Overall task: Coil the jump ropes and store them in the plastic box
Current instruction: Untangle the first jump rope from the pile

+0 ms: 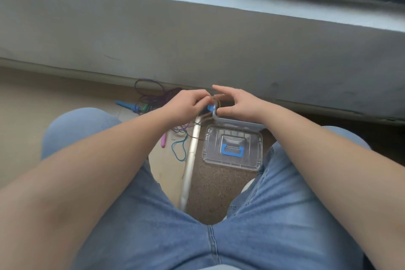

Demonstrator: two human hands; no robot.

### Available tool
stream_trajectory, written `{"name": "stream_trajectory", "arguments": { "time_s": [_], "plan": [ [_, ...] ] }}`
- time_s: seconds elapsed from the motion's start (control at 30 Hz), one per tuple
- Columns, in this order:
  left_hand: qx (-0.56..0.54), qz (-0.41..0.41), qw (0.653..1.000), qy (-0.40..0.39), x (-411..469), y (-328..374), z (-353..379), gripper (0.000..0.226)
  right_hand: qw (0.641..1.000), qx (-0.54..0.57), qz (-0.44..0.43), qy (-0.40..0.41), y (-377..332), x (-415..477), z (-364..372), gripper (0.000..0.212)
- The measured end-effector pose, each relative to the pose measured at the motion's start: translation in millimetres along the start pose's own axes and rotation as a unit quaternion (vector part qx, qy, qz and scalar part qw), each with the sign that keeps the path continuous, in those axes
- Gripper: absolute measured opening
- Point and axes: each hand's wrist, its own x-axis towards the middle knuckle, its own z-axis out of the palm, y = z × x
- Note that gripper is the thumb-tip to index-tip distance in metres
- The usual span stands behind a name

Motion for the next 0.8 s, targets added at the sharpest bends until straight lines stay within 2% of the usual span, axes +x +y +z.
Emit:
{"name": "stream_trajectory", "arguments": {
  "time_s": [0.07,0.1,0.17,0.3,0.43,0.5,0.6,0.67,0.73,0.77,0.8],
  "plan": [
    [0.008,0.008,1.0,0.022,3,6,-3,0.021,0.999,-0.025,-0.021,0.022,-9,2,5,0.03],
    [0.018,0.008,1.0,0.024,5,6,-6,0.02,0.997,-0.052,-0.022,0.049,-11,4,5,0.021],
    [0.051,0.0,0.999,-0.002,7,4,-12,0.021,0.991,-0.081,-0.006,0.109,-11,5,-1,0.024],
    [0.138,-0.044,0.986,-0.086,8,-10,-27,0.029,0.977,-0.12,0.052,0.168,1,6,-18,0.026],
    [0.17,-0.109,0.974,-0.107,2,-31,-34,0.031,0.95,-0.141,0.144,0.239,31,7,-28,0.029],
    [0.151,-0.114,0.977,-0.101,0,-39,-33,0.032,0.943,-0.171,0.2,0.201,42,7,-26,0.028],
    [0.076,-0.086,0.993,-0.032,2,-31,-32,0.029,0.942,-0.22,0.234,0.095,40,3,-17,0.026],
    [0.031,-0.066,0.997,0.013,9,-20,-30,0.029,0.972,-0.15,0.171,0.063,27,-1,-12,0.046],
    [-0.033,-0.057,0.998,0.011,15,-13,-27,0.03,0.995,-0.051,0.082,0.036,7,-2,-3,0.071],
    [-0.059,-0.058,0.997,0.002,17,-11,-24,0.031,0.998,-0.002,0.048,0.033,-3,1,2,0.077],
    [-0.069,-0.055,0.996,-0.006,18,-8,-22,0.031,0.998,0.04,0.021,0.037,-10,4,5,0.075]
  ]
}}
